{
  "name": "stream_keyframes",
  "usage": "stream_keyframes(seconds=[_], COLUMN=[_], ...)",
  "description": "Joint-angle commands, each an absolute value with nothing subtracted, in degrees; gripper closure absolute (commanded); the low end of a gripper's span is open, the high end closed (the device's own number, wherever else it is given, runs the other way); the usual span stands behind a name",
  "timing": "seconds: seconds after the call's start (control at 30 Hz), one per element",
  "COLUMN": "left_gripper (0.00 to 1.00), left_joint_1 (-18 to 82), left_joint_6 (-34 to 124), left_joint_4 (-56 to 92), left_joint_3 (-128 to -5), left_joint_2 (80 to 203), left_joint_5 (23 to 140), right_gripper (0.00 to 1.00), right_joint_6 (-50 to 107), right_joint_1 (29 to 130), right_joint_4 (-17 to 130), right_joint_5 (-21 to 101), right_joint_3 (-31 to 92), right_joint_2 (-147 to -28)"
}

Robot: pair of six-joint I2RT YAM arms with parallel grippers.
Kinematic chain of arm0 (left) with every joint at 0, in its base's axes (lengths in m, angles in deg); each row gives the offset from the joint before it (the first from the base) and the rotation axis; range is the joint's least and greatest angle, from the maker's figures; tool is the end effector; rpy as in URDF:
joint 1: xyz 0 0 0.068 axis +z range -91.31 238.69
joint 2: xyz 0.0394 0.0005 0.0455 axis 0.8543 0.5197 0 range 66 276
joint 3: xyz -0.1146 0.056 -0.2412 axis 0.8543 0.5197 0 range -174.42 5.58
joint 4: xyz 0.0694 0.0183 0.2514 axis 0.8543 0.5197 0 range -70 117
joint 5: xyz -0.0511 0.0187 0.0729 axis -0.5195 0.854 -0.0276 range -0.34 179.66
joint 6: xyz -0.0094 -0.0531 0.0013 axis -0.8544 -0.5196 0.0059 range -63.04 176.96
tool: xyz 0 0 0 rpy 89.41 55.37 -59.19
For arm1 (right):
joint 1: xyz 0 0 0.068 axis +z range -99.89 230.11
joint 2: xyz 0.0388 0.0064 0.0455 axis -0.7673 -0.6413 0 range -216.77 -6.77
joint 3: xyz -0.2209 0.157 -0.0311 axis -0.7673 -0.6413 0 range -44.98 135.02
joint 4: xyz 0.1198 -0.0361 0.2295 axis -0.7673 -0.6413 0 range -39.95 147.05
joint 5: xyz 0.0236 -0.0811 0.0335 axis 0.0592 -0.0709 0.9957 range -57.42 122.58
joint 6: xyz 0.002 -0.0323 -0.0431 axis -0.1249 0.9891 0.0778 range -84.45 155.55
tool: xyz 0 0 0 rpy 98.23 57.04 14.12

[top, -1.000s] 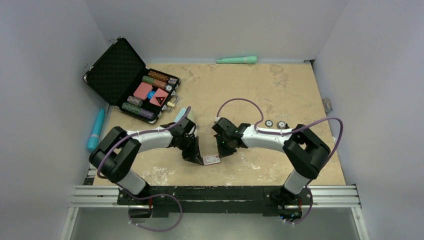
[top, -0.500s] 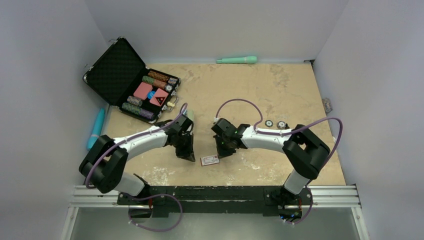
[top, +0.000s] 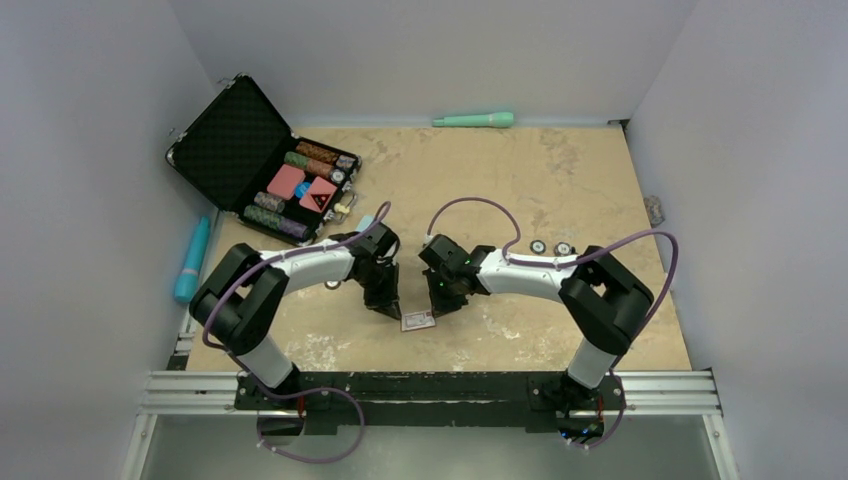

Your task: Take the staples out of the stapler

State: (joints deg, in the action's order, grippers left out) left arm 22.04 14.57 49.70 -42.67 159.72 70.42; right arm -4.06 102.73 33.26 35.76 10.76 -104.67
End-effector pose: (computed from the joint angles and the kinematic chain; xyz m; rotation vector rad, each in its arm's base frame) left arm 0.2171 -0.1762 0.1404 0.0857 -3.0569 0.6533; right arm 0.1944 0.2576 0.1551 -0.3395 2.8289 0.4923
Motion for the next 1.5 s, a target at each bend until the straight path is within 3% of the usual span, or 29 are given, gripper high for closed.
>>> stream_keyframes(seconds=[0.0,0.53,1.1,1.17,1.2,1.23,1.27,1.3,1.33,1.37,1.47], left_gripper=[1.00,1.00,1.00,1.00,0.99,0.83,0.59,0.33,0.06,0.01,0.00], left_joint_1=[21.57,21.56,21.71,21.77,21.77,21.86,21.90,21.93,22.06,22.12,22.47], left_joint_6=[15.46,17.78,20.51,20.90,21.07,21.17,21.45,21.62,22.03,22.67,24.98], left_joint_4=[47.33,51.40,62.21,64.11,65.40,66.57,67.77,69.16,70.54,71.76,74.93], left_joint_3=[-44.00,-43.64,-45.38,-46.36,-47.07,-47.78,-48.93,-49.91,-50.88,-52.06,-55.57], left_joint_2=[160.73,157.68,145.45,143.15,141.85,140.40,138.85,137.31,135.69,134.34,130.28], left_joint_5=[69.58,71.77,76.91,77.76,78.81,80.25,82.14,83.43,85.02,86.49,89.42], right_gripper=[1.00,1.00,1.00,0.91,0.75,0.56,0.29,0.14,0.06,0.02,0.01], right_joint_6=[-3.91,-5.07,-5.11,-4.41,-3.96,-3.69,-3.36,-3.20,-2.99,-2.93,-2.41], right_joint_1=[103.19,103.18,103.14,103.19,103.15,103.19,103.18,103.19,103.18,103.19,103.09], right_joint_4=[31.91,32.58,28.24,26.40,25.52,24.36,23.10,21.75,20.48,18.97,15.15], right_joint_5=[34.95,34.92,31.61,30.05,29.53,28.74,27.92,26.91,25.76,24.53,21.77], right_joint_3=[11.66,10.12,11.70,14.14,15.22,16.62,18.08,19.55,21.21,22.89,27.87], right_joint_2=[-106.49,-105.76,-100.58,-99.56,-99.04,-98.58,-98.15,-97.77,-97.47,-97.27,-96.34])
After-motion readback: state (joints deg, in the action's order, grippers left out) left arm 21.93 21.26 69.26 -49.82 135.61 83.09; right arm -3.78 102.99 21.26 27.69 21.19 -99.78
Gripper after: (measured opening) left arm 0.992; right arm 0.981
